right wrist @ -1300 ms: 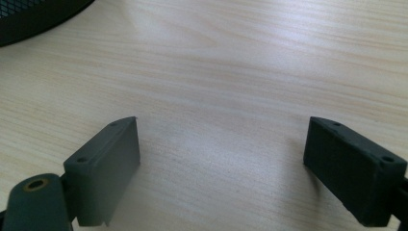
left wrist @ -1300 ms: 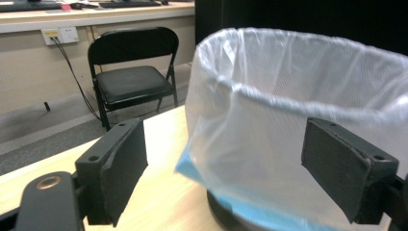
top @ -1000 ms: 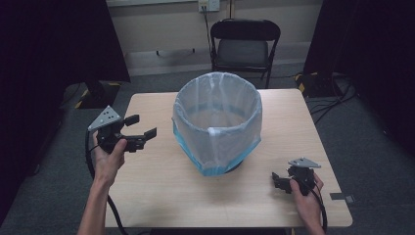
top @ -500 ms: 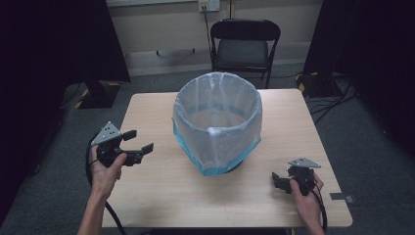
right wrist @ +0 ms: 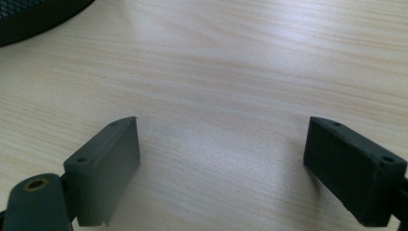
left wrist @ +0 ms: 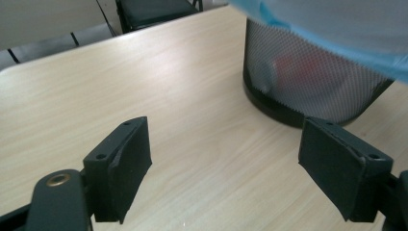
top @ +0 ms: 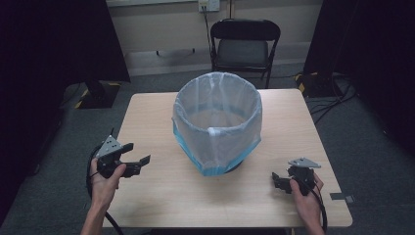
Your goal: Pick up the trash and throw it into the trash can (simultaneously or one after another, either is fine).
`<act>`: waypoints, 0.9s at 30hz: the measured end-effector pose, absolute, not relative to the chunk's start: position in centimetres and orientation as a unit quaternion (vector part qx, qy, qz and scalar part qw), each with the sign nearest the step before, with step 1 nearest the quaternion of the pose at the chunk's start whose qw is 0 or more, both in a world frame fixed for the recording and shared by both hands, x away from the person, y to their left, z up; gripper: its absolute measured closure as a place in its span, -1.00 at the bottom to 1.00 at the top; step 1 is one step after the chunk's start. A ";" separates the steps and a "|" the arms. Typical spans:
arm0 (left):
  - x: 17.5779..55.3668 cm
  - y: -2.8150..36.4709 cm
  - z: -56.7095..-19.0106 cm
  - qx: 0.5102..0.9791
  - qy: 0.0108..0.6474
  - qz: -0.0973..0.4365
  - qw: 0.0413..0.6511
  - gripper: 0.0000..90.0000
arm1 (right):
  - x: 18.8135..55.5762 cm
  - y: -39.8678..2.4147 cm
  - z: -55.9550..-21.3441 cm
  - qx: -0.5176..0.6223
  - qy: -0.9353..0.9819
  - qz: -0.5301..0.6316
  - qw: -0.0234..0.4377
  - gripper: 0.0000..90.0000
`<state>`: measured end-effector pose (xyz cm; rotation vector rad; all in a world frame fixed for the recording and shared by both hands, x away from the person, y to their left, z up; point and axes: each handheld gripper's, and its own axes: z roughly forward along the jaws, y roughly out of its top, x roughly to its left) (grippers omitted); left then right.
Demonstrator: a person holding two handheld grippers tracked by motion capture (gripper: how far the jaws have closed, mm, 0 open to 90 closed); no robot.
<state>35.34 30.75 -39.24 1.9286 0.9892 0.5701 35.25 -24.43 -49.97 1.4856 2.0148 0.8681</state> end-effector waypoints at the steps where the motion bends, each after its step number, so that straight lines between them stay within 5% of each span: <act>1: 35.3 30.8 -39.6 0.775 0.400 0.230 0.432 -0.60 | 35.3 -24.4 -50.0 0.544 0.738 0.318 0.244 -0.74; 27: 34.1 32.3 -47.1 0.794 0.446 0.182 0.370 -0.63 | 35.2 -24.4 -50.0 0.544 0.737 0.318 0.244 -0.74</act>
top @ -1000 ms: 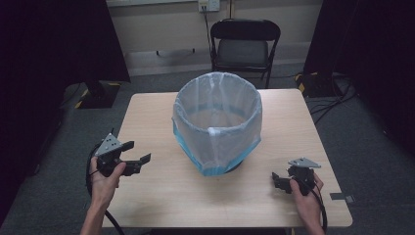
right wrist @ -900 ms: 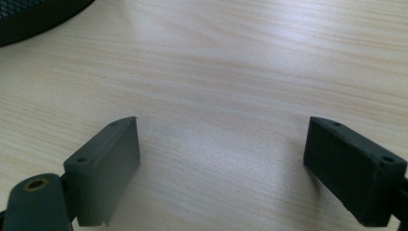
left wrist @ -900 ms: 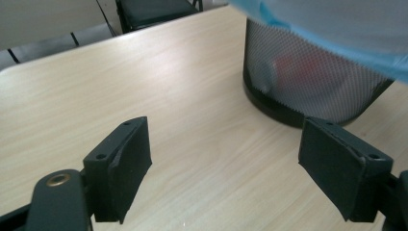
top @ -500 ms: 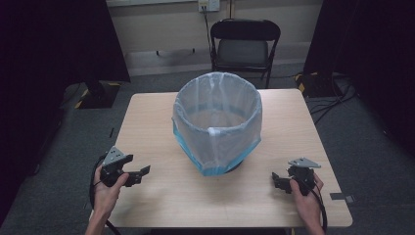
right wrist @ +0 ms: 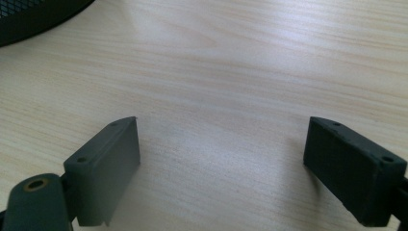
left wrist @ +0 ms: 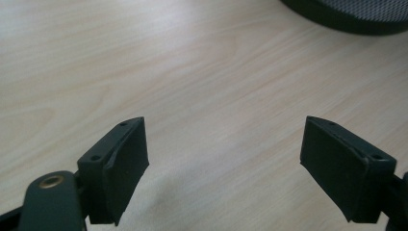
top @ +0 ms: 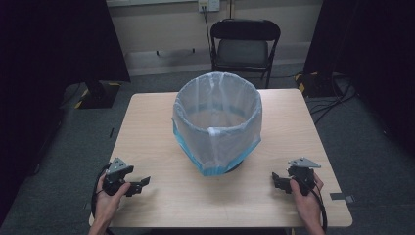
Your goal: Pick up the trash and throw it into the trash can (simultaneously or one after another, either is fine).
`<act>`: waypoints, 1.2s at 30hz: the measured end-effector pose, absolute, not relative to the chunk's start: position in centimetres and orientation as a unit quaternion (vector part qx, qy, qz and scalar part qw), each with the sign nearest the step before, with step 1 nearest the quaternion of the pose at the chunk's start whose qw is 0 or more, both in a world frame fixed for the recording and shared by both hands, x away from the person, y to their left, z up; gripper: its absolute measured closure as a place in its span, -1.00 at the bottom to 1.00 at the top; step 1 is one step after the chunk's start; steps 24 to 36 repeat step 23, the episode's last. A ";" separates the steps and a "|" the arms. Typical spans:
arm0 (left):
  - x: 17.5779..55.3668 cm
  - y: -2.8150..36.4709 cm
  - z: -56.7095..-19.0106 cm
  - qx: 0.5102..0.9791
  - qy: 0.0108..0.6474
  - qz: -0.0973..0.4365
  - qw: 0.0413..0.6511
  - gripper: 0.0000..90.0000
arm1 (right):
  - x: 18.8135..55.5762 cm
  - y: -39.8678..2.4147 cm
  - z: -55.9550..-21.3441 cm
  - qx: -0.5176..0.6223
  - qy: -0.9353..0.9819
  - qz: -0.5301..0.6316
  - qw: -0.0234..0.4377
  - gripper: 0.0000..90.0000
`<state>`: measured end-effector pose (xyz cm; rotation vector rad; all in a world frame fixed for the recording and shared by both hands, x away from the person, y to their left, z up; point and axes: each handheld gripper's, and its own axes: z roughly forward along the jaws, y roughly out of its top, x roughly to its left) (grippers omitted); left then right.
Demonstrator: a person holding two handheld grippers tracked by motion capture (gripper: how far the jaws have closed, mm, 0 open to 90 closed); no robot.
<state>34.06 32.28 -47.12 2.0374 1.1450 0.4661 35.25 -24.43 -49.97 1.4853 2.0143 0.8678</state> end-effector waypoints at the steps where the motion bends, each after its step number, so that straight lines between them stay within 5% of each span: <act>1: 34.0 32.2 -47.3 0.793 0.449 0.184 0.368 -0.63 | 35.2 -24.4 -50.0 0.544 0.738 0.318 0.244 -0.74; 17: 34.7 30.9 -49.3 0.813 0.452 0.188 0.317 -0.62 | 35.2 -24.4 -50.0 0.544 0.737 0.318 0.244 -0.74; 36: 34.6 31.0 -49.7 0.803 0.457 0.190 0.333 -0.70 | 35.2 -24.4 -50.0 0.544 0.737 0.318 0.244 -0.74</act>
